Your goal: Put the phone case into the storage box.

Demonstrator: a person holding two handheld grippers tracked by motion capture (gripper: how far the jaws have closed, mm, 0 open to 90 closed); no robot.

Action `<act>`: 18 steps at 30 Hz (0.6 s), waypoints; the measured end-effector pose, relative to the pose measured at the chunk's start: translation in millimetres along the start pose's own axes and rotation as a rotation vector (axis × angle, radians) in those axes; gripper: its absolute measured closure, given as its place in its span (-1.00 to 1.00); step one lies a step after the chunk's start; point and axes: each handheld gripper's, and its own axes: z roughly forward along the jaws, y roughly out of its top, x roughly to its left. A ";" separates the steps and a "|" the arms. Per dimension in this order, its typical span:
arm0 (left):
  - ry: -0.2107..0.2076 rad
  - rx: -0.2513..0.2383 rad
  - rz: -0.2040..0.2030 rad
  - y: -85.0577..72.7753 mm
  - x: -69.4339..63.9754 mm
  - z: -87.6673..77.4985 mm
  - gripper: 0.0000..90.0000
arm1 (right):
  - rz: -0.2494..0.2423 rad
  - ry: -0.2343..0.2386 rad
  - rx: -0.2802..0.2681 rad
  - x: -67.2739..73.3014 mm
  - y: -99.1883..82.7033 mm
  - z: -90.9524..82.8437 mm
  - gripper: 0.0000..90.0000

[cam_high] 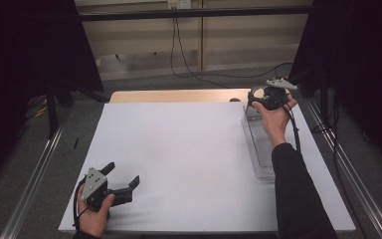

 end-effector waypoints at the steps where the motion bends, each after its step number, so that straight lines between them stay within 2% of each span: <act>1: 0.001 0.000 0.001 -0.1 -0.1 0.2 -0.95 | 0.004 -0.002 -0.005 -0.2 -0.4 0.5 -0.75; 11: 0.006 0.001 0.000 -0.5 0.5 0.0 -0.95 | 0.007 -0.043 0.012 4.8 4.1 6.8 -0.75; 18: 0.005 0.003 0.002 -0.3 0.5 0.0 -0.95 | -0.001 -0.039 0.007 4.1 2.6 7.5 -0.76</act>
